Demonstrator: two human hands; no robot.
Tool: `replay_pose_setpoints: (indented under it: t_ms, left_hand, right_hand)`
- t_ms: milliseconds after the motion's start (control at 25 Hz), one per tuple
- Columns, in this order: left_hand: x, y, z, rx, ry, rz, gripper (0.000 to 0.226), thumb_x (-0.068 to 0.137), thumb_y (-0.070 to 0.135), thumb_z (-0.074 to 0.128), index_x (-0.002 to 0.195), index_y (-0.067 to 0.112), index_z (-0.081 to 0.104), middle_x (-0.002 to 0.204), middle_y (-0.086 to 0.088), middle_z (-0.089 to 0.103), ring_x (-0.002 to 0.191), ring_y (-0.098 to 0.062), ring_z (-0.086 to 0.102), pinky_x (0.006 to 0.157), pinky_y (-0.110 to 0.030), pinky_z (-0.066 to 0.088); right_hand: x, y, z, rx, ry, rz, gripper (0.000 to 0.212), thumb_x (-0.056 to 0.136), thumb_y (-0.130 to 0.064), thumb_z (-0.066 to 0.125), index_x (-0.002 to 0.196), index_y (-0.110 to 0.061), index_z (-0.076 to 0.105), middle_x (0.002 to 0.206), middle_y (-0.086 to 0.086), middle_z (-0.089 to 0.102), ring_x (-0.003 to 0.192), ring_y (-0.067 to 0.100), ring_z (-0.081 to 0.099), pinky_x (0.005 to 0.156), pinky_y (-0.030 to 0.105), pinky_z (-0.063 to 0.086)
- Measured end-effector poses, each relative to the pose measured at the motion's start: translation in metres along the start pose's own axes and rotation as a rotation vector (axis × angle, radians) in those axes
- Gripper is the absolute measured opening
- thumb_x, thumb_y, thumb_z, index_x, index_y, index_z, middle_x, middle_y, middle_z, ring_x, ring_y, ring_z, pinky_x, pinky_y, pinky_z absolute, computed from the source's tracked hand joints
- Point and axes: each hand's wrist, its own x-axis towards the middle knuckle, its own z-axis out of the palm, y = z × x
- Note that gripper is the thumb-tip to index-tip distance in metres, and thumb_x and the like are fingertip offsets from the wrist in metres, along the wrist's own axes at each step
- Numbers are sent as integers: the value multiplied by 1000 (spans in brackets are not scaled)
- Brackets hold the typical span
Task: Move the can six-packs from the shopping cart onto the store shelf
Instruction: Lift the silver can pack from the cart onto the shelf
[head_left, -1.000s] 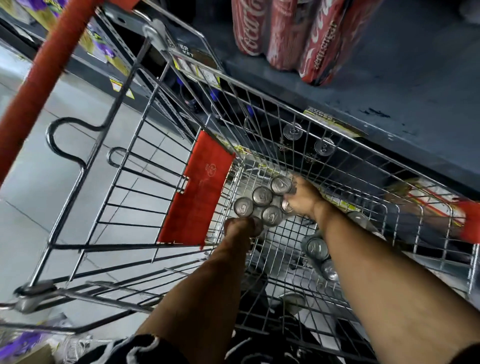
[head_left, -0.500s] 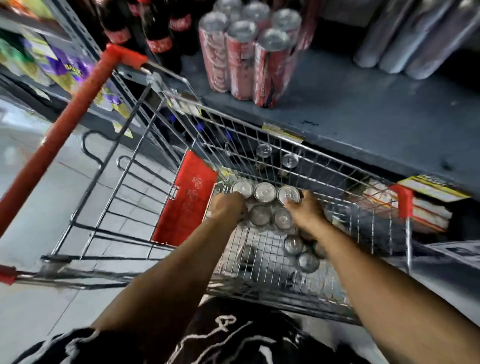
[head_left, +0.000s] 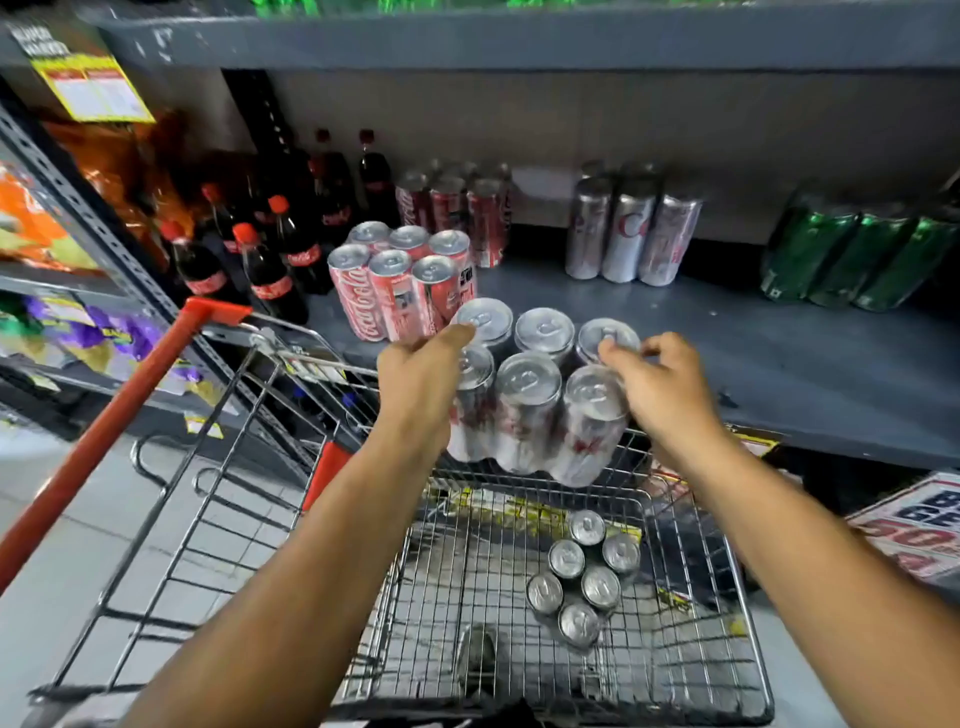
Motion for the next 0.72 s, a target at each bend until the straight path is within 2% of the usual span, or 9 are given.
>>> replay_pose_setpoints:
  t_ms: [80, 160, 280, 360, 440, 520, 560, 640, 720]
  left_hand:
    - [9, 17, 18, 20, -50, 19, 15, 71, 18, 72, 65, 16, 59, 63, 7, 72, 74, -18, 67, 70, -35, 56]
    - [22, 24, 42, 66, -88, 40, 24, 71, 15, 69, 59, 14, 48, 60, -6, 57, 64, -19, 55, 63, -37, 53]
    - [43, 22, 72, 168, -75, 43, 24, 74, 21, 67, 60, 13, 49, 57, -4, 47, 54, -17, 44, 51, -26, 38]
    - [59, 21, 86, 155, -67, 8, 25, 76, 30, 65, 66, 10, 53, 67, -2, 60, 62, -20, 55, 56, -27, 43]
    - [77, 17, 96, 148, -58, -14, 29, 77, 37, 61, 83, 9, 60, 91, -11, 70, 85, -28, 65, 74, -34, 51]
    - [93, 14, 103, 179, -62, -26, 40, 79, 40, 57, 99, 6, 56, 107, -16, 69, 99, -33, 64, 90, -43, 51]
    - [98, 13, 104, 182, -76, -27, 34, 80, 39, 57, 98, 11, 52, 109, -15, 67, 100, -34, 63, 94, -46, 50]
    - [109, 10, 105, 157, -128, -45, 24, 81, 34, 56, 93, 14, 50, 109, -16, 67, 101, -35, 64, 94, -48, 51]
    - [115, 4, 101, 183, -175, -19, 15, 81, 28, 53, 84, 13, 55, 95, -15, 68, 89, -30, 65, 85, -42, 52]
  right_hand:
    - [21, -17, -11, 22, 55, -16, 41, 66, -53, 66, 74, -15, 56, 73, 3, 59, 69, 22, 56, 62, 33, 43]
    - [44, -29, -16, 1, 78, -26, 48, 65, -54, 63, 74, -7, 60, 67, 3, 57, 65, 25, 57, 59, 35, 43]
    - [74, -32, -16, -131, 83, -36, 44, 74, -51, 62, 79, -8, 65, 73, 4, 65, 78, 30, 65, 66, 36, 48]
    - [89, -28, -13, -219, 78, -38, 38, 81, -50, 60, 85, -12, 67, 80, 5, 68, 85, 31, 65, 66, 31, 44]
    - [101, -26, -6, -277, 66, -63, 39, 85, -49, 57, 84, -11, 67, 79, 7, 67, 84, 32, 64, 64, 28, 39]
    - [114, -27, 0, -309, 55, -88, 41, 88, -48, 54, 82, -9, 66, 81, 10, 68, 85, 33, 64, 64, 29, 38]
    - [119, -27, 2, -327, 49, -98, 42, 90, -48, 52, 82, -8, 66, 82, 12, 68, 86, 34, 64, 65, 29, 39]
    - [126, -25, 5, -338, 53, -107, 43, 92, -47, 49, 82, -8, 65, 84, 13, 67, 86, 34, 63, 67, 32, 42]
    - [129, -18, 8, -301, 82, -95, 40, 91, -46, 48, 82, -10, 63, 84, 9, 66, 87, 32, 62, 70, 33, 44]
